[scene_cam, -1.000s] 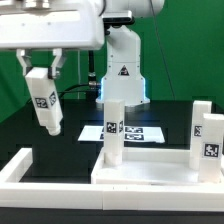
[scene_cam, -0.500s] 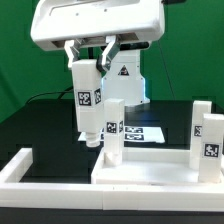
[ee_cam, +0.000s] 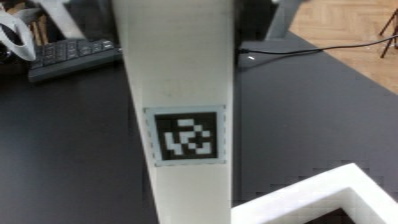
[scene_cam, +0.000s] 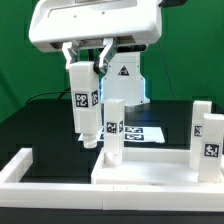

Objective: Assemble desk

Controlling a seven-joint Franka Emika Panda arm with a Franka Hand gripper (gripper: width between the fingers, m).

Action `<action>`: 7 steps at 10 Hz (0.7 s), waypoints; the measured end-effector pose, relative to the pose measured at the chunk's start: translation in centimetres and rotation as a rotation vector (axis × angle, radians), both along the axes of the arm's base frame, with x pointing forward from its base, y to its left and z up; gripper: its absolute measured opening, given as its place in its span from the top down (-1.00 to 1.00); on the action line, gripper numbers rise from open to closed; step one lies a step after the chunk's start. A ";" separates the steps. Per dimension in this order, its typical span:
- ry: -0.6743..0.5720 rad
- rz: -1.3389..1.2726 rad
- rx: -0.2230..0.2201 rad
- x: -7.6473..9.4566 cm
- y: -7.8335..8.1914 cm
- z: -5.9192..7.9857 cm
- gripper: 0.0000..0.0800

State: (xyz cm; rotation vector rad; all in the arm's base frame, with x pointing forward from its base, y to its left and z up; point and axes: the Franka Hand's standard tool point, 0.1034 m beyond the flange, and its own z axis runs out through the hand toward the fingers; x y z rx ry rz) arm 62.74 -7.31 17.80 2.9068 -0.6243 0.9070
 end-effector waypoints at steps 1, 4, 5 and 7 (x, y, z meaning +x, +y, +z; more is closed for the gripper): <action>0.018 0.010 -0.001 -0.4 1.5 -1.3 0.27; 0.035 0.023 -0.015 -0.1 2.4 -2.7 0.27; 0.044 0.031 -0.021 0.0 2.8 -3.4 0.27; 0.046 0.033 -0.024 -0.1 2.8 -3.6 0.27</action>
Offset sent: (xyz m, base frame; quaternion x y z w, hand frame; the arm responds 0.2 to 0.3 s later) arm 0.0120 -0.0052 -0.0093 -0.0689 0.0308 -0.0352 0.9965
